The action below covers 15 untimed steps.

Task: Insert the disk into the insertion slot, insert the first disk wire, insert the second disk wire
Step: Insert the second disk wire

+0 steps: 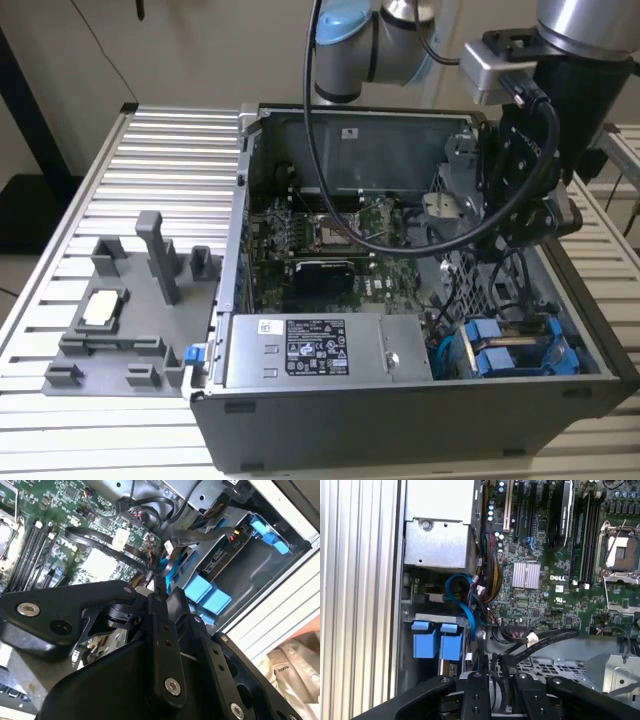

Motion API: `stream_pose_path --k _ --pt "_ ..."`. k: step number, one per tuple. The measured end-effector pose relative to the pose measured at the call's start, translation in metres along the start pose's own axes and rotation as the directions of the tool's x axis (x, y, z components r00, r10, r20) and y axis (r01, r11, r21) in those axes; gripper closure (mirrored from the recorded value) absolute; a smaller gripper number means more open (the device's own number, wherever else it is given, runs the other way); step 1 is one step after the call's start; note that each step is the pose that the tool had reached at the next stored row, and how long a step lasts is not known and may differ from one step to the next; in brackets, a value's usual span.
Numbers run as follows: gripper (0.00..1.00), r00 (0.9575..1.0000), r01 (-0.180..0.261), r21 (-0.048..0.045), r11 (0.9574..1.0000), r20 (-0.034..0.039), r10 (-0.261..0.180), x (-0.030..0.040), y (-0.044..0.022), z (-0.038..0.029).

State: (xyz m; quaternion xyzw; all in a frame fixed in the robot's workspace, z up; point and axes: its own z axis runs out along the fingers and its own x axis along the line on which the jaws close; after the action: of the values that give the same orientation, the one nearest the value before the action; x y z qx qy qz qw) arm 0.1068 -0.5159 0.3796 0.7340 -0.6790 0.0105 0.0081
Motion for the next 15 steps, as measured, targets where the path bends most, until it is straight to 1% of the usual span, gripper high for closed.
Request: stream_pose_path --k 2,4,7,10,12,14,15 --pt "0.74 1.0000 0.003 0.0070 1.0000 -0.0004 -0.003 -0.0005 0.0034 0.0016" --pt "0.74 1.0000 0.006 0.0157 0.9999 -0.0041 -0.006 -0.0011 0.0056 0.0022" --pt "0.74 0.9999 0.014 0.0307 0.9994 -0.0059 -0.014 -0.0028 0.0079 0.0036" --pt "0.74 0.9998 0.018 0.0459 0.9988 -0.0073 -0.018 -0.0038 0.0125 0.0048" --pt "0.74 0.9998 0.021 0.0504 0.9985 -0.0077 -0.021 -0.0049 0.0159 0.0053" --pt "0.74 0.9996 0.026 0.0518 0.9983 -0.0079 -0.025 -0.0054 0.0172 0.0054" --pt "0.74 0.9996 0.028 0.0523 0.9982 -0.0093 -0.027 -0.0057 0.0176 0.0053"
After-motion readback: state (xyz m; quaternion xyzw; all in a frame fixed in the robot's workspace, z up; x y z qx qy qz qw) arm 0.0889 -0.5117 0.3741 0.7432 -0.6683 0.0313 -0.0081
